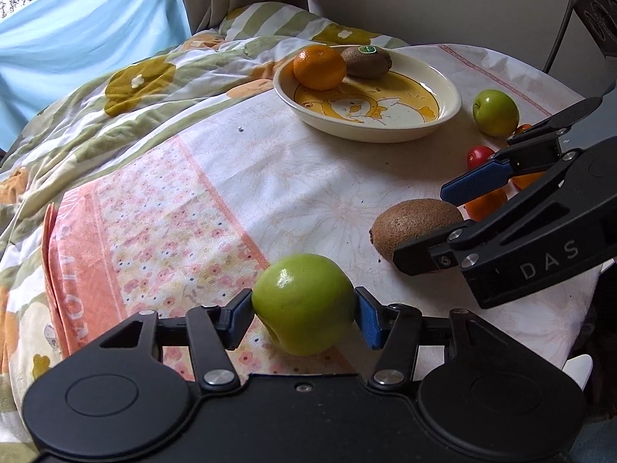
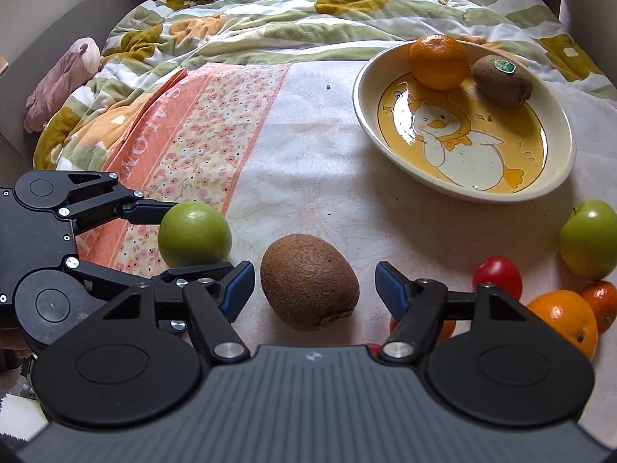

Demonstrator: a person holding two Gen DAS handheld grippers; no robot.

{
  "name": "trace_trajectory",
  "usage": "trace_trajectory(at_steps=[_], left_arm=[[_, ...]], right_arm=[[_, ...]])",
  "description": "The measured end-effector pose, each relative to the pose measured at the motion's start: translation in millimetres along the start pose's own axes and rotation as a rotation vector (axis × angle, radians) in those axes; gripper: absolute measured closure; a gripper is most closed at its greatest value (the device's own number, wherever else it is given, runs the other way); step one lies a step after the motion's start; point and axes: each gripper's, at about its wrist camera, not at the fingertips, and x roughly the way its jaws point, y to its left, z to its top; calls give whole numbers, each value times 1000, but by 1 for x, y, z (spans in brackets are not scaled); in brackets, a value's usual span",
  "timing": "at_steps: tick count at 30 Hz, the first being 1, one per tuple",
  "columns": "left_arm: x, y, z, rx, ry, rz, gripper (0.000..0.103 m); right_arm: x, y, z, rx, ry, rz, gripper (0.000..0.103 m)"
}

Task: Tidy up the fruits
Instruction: 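Grasp the green apple with the left tool while the right tool grasps the plain brown kiwi, then carry the apple with the left tool while the right tool carries the kiwi to the bowl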

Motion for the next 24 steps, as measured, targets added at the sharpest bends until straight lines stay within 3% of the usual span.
trace_trajectory(at_steps=[24], left_arm=[[-32, 15, -16, -121, -29, 49, 43]], right_arm=[[12, 11, -4, -91, 17, -21, 32]])
